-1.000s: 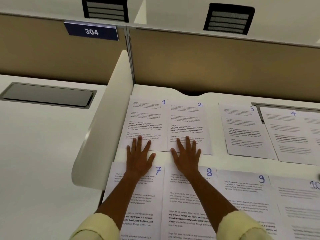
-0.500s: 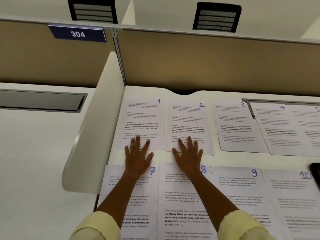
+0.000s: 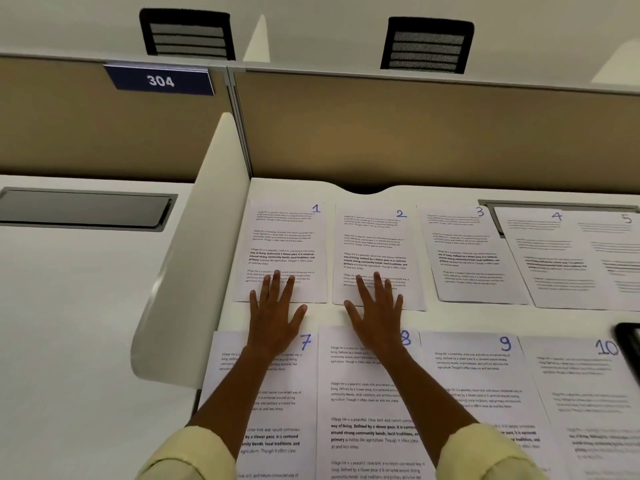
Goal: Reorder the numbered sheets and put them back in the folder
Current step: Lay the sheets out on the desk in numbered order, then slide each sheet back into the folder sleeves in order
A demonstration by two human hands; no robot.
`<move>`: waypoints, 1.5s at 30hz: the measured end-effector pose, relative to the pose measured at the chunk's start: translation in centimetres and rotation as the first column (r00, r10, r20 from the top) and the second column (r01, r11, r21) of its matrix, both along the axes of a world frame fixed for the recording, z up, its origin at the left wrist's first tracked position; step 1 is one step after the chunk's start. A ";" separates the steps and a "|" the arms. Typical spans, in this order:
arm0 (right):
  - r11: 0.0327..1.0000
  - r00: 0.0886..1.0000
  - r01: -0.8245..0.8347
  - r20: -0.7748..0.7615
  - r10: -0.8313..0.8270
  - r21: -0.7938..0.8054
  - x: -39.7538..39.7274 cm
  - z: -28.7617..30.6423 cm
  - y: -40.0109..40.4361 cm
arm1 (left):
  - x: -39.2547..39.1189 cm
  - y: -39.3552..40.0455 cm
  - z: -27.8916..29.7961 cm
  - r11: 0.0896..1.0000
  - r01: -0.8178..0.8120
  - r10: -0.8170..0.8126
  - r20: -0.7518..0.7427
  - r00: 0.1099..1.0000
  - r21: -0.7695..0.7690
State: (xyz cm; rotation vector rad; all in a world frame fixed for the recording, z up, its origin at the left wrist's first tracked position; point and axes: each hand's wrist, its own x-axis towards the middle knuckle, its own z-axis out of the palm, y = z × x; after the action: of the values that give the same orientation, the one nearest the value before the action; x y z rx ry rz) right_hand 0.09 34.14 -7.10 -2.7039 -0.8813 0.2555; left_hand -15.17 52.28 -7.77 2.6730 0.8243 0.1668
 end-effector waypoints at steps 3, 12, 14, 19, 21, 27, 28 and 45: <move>1.000 1.000 0.017 0.008 -0.017 0.015 -0.4 0.1 -0.6 | 0.2 -0.6 0.1 0.999 0.030 -0.031 0.023 0.999 0.030; 0.994 0.990 0.110 0.091 -0.112 0.022 -1.7 1.1 -5.4 | 2.4 -6.0 1.1 0.985 0.168 -0.172 0.085 0.981 0.051; 0.989 0.983 0.145 0.106 -0.147 0.029 -2.1 1.1 -6.8 | 2.5 -7.6 1.4 0.978 0.202 -0.207 0.104 0.973 0.054; 0.979 0.969 0.205 0.136 -0.206 0.019 -3.0 1.6 -11.2 | 2.9 -11.8 1.7 0.963 0.266 -0.270 0.105 0.957 0.050; 0.974 0.964 0.226 0.144 -0.224 0.002 -3.1 1.9 -12.7 | 3.1 -13.1 1.7 0.957 0.287 -0.291 0.089 0.953 0.048; 0.969 0.955 0.248 0.169 -0.243 -0.010 -3.8 2.5 -18.9 | 3.6 -18.7 2.7 0.939 0.337 -0.340 0.029 0.940 0.073; 0.967 0.953 0.253 0.174 -0.248 -0.009 -3.9 2.6 -20.0 | 3.5 -19.8 2.9 0.935 0.345 -0.348 0.018 0.937 0.079; 0.913 0.903 0.406 0.166 -0.396 -0.029 -7.1 4.2 -46.8 | 3.6 -45.4 3.7 0.878 0.474 -0.470 -0.064 0.880 0.071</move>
State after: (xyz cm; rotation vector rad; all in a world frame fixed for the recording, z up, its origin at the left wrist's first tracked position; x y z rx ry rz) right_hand -6.98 -12.67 -2.87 -2.9145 -0.3351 -0.0211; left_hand -11.61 6.86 -4.08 2.8730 0.1546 0.0204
